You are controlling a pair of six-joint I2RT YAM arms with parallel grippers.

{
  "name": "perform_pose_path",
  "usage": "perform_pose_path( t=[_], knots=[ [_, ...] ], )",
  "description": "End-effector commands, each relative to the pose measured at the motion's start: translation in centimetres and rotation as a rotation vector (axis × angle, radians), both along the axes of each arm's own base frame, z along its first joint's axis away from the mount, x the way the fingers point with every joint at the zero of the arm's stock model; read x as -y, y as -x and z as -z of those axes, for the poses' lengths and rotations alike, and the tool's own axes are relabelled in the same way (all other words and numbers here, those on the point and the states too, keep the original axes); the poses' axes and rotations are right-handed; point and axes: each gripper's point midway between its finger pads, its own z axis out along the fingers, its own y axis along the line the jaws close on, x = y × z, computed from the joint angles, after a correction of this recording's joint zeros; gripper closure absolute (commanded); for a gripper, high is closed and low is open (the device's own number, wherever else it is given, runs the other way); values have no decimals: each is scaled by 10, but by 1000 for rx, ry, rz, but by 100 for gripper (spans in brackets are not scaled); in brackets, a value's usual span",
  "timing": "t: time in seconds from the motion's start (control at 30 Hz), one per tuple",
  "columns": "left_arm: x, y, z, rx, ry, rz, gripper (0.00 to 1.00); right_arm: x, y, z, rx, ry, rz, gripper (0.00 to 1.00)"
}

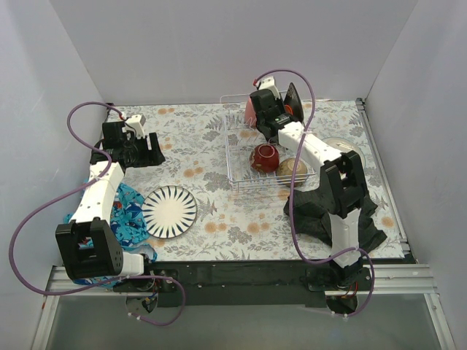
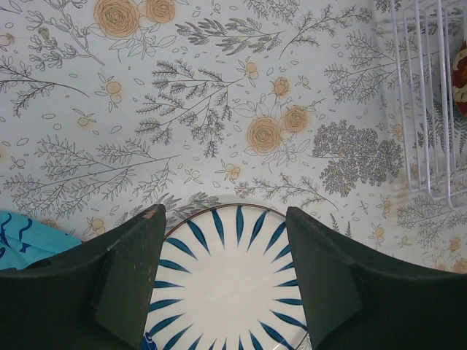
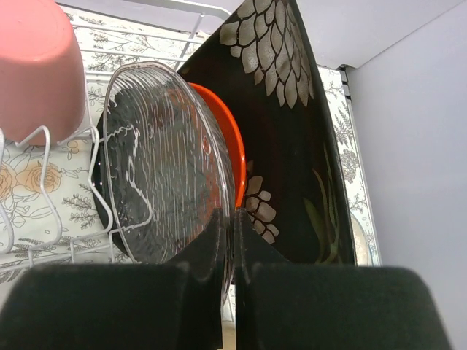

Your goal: Load the mixed dishes into the dish rack

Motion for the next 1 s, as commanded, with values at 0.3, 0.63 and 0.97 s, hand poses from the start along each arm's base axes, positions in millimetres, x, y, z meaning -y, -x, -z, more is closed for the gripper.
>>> perform_pose_path(
  t=[0.3,0.63,0.97],
  knots=[
    [1,-1,7,-17,10,3,33,-1,-7,11,-15,0,7,99],
    [2,3,12,-30,16,5,32,-25,-2,-15,0,-74,-89,51],
    [6,-8,2,-8,36,21,31,0,54,-71,-22,-317,-258,31]
  ],
)
